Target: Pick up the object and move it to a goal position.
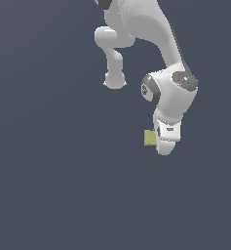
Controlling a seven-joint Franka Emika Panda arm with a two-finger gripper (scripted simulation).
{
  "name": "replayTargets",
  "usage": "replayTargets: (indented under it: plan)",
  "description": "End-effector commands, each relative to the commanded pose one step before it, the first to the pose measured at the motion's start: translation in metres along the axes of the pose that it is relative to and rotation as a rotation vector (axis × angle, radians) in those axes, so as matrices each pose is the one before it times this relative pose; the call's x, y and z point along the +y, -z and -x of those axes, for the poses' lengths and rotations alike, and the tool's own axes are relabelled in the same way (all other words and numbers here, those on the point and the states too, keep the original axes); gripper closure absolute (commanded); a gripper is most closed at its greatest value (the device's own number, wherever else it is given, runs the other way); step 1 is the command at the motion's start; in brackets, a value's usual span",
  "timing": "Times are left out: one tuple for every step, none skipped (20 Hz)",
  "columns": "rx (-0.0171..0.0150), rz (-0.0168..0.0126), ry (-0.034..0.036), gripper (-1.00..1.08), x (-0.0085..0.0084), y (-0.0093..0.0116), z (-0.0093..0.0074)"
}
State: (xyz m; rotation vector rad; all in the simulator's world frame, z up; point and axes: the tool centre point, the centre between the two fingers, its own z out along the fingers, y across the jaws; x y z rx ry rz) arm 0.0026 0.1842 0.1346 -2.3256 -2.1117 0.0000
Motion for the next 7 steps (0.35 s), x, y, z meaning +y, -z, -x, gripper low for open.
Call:
replayTargets:
  plan:
    - [-0.00033, 0.00046, -0.00260, 1.08, 0.00064, 0.00482, -0.00894]
    - [0.00000, 0.00000, 0.00000, 1.08, 0.00017, 0.00071, -0.00167]
    - [0.00000, 0.00000, 0.00000, 1.08, 0.00023, 0.00031, -0.00078]
    - [0.00000, 0.00000, 0.00000, 1.08, 0.00028, -0.00009, 0.00010]
    - [0.00000, 0.00000, 0.00000, 1.08, 0.00034, -0.00047, 0.00096]
    - [0.00000, 0.00000, 0.00000, 1.08, 0.00028, -0.00060, 0.00128]
    - [0.00000, 0.00000, 0.00000, 1.08, 0.00009, -0.00022, 0.00048]
